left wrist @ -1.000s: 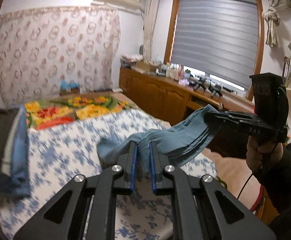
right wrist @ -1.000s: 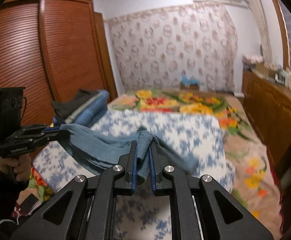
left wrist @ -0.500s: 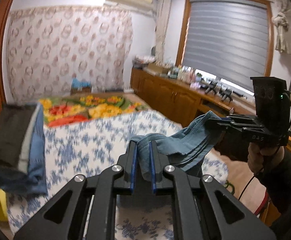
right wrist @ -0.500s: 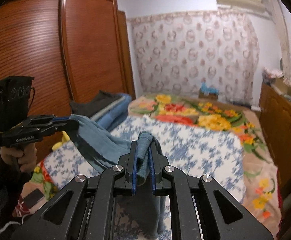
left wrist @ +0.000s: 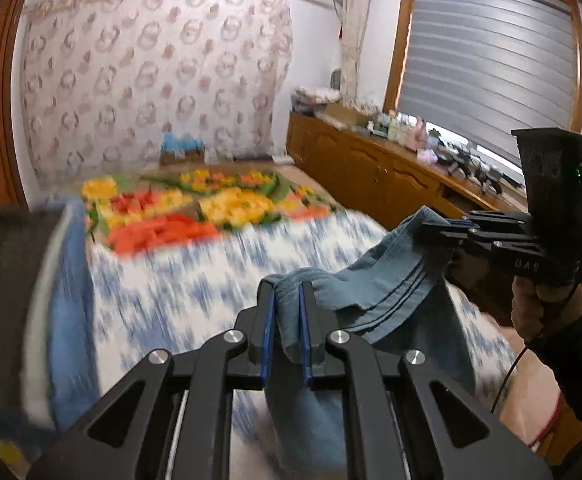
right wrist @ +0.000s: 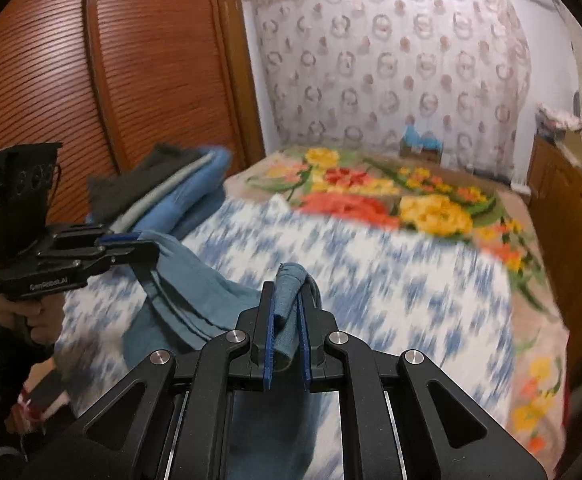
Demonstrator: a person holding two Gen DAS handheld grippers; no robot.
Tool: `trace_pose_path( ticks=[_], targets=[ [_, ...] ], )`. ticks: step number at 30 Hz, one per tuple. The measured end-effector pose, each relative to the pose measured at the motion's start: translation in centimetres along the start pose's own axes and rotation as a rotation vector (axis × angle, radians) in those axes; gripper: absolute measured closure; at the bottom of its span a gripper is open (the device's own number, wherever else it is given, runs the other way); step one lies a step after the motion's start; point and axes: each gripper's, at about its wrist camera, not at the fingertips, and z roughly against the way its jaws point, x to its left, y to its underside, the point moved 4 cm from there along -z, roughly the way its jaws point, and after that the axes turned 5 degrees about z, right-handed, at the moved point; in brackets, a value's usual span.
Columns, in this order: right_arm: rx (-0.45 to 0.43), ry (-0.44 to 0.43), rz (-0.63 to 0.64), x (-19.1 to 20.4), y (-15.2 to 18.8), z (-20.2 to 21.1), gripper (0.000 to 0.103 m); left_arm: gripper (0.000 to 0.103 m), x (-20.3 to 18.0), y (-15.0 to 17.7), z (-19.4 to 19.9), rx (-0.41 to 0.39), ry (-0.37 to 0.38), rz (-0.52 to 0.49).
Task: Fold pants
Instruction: 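Lower the held teal shorts onto the bed with both tools, folding them over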
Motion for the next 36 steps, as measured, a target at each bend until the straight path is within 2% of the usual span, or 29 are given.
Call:
trace_pose_path(
  ticks=[3, 6, 9, 11, 14, 18, 22, 25, 36],
  targets=[
    [-0.071, 0.039, 0.015, -2.0, -4.9, 0.1, 0.096, 0.095, 0.3, -5.5, 0.5, -0.080, -0.038, -0.035],
    [-0.160, 0.065, 0.014, -3.4, -9.3, 1.6, 0.096, 0.095, 0.1, -8.9, 2.0, -0.149, -0.052, -0.057],
    [-0.233, 0.091, 0.023, -3.7, -11.8, 3.4, 0.096, 0.095, 0.4, -9.6, 3.0, -0.179, -0.074, -0.073],
    [-0.241, 0.093, 0.020, -3.5, -11.8, 3.7, 0.096, 0.095, 0.7, -8.4, 3.5, -0.172, -0.083, -0.072],
    [-0.207, 0.087, 0.019, -2.6, -9.8, 2.9, 0.096, 0.095, 1.3, -5.0, 3.6, -0.127, -0.097, -0.069],
    [-0.103, 0.073, 0.013, -1.1, -5.1, 0.6, 0.096, 0.095, 1.7, 0.4, 2.9, -0.033, -0.095, -0.041],
    [0.007, 0.052, 0.001, 0.9, 0.4, -1.4, 0.096, 0.095, 0.5, 5.1, 3.0, 0.039, -0.094, -0.049],
    [0.051, 0.046, -0.002, 2.3, 3.1, -1.5, 0.096, 0.095, -0.3, 7.3, 3.8, 0.060, -0.088, -0.045],
    [0.088, 0.043, -0.037, 5.2, 8.6, 2.4, 0.096, 0.095, -3.7, 13.1, 6.9, 0.101, -0.033, -0.016]
  ],
)
